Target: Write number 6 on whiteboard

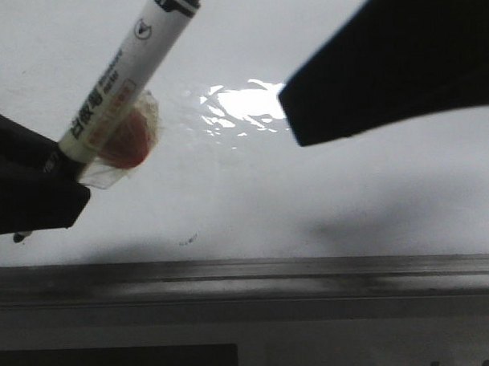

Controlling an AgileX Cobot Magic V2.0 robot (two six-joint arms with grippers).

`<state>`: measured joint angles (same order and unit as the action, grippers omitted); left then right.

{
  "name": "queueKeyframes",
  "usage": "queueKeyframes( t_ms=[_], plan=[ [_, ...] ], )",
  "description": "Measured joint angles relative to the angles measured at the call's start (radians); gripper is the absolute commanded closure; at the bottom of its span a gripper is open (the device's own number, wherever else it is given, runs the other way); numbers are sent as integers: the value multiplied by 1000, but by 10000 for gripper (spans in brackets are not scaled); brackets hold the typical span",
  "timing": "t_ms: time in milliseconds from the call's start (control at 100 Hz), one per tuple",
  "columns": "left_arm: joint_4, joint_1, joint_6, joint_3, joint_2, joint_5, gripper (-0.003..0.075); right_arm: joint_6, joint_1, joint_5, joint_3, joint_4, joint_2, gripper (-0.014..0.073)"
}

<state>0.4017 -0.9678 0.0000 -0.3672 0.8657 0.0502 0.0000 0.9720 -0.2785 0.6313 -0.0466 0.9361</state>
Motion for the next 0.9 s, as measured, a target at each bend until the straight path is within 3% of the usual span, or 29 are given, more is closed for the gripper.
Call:
queueKeyframes(
  t_ms=[510, 650, 760, 900],
  plan=[
    [11, -25, 0, -1, 0, -11, 739, 0, 99, 102, 118, -20, 159, 268],
    [11, -25, 0, -1, 0, -15, 739, 0, 99, 107, 118, -34, 179, 435],
    [11, -25, 0, -1, 0, -15, 739, 0, 99, 105, 118, -54, 194, 657],
    [11, -25, 7, -1, 0, -13, 715, 0, 99, 107, 118, -62, 194, 656]
  ],
)
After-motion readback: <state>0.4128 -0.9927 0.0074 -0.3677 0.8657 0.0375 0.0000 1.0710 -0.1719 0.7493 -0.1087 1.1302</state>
